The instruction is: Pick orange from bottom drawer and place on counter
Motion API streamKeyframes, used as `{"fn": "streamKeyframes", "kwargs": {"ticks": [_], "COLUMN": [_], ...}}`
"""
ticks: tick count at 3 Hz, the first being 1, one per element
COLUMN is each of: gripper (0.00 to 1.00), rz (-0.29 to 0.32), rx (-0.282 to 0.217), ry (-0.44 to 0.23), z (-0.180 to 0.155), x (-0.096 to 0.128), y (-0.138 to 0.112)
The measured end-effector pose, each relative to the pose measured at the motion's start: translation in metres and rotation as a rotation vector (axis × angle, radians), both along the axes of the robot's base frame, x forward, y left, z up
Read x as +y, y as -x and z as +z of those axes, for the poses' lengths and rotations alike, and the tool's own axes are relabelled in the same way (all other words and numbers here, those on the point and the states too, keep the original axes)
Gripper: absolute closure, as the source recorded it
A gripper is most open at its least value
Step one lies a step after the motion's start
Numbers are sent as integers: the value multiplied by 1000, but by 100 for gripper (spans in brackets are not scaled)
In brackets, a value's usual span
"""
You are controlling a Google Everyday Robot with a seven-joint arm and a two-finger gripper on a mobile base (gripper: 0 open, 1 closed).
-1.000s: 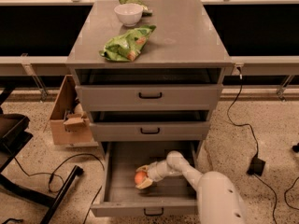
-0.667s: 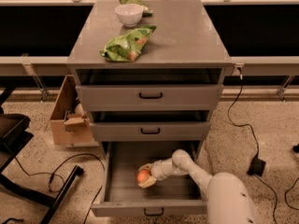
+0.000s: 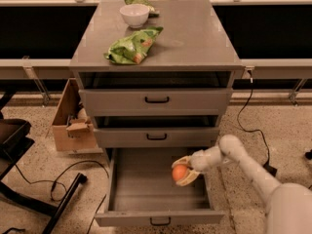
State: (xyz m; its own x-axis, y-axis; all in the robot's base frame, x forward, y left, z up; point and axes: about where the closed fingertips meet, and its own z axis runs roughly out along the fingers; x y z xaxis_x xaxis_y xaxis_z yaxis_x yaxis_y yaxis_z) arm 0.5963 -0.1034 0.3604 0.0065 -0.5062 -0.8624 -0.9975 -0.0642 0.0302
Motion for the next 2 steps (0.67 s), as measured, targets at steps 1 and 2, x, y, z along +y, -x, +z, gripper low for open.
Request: {"fn": "streamKeyframes", "kwargs": {"ticks": [1,2], "gripper": [100,100], "rz": [-6,-34], "rx": [-18,11], "ry": [30,39], "z": [103,176], "x": [-79,-134], "y": [-12,-21]}}
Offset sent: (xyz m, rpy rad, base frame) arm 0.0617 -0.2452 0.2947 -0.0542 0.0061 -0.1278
